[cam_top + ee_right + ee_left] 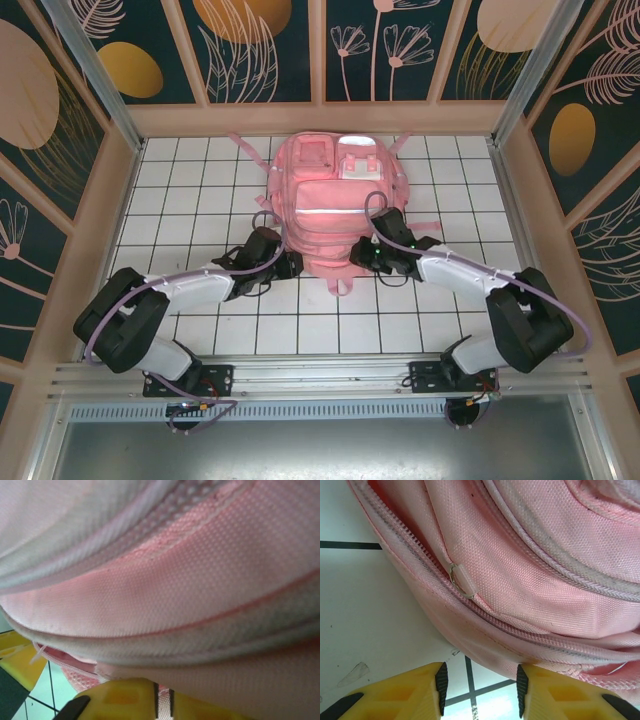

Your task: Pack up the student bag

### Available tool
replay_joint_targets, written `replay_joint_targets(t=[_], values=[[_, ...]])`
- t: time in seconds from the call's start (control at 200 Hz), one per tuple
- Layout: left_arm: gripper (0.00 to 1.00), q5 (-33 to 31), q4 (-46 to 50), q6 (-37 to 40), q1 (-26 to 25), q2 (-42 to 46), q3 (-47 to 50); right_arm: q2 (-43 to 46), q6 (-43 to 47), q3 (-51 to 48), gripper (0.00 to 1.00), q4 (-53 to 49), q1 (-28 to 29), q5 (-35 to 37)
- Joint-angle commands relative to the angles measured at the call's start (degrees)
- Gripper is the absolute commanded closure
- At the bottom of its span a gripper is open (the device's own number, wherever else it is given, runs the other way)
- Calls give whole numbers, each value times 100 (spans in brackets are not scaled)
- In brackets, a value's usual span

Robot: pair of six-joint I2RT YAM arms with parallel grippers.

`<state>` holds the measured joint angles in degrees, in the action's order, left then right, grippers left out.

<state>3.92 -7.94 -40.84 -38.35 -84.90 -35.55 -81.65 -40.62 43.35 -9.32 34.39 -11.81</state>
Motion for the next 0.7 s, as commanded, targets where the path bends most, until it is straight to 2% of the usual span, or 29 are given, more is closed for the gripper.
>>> replay_joint_targets(t=[0.0,0.11,0.155,0.355,0.696], values=[[57,-7,-207,-69,12,-53,-84,-179,2,209,86,75,49,174],[57,3,-174,-50,13,-10,-116,-245,62,228,76,27,100,322],[57,-11,-164,-38,13,0,-119,-271,88,206,75,31,128,378],[58,77,-229,-34,15,-133,-120,-363,-182,40,100,563,148,112],[67,629,-770,-196,12,-224,107,-117,-1223,-99,100,1516,188,-415]])
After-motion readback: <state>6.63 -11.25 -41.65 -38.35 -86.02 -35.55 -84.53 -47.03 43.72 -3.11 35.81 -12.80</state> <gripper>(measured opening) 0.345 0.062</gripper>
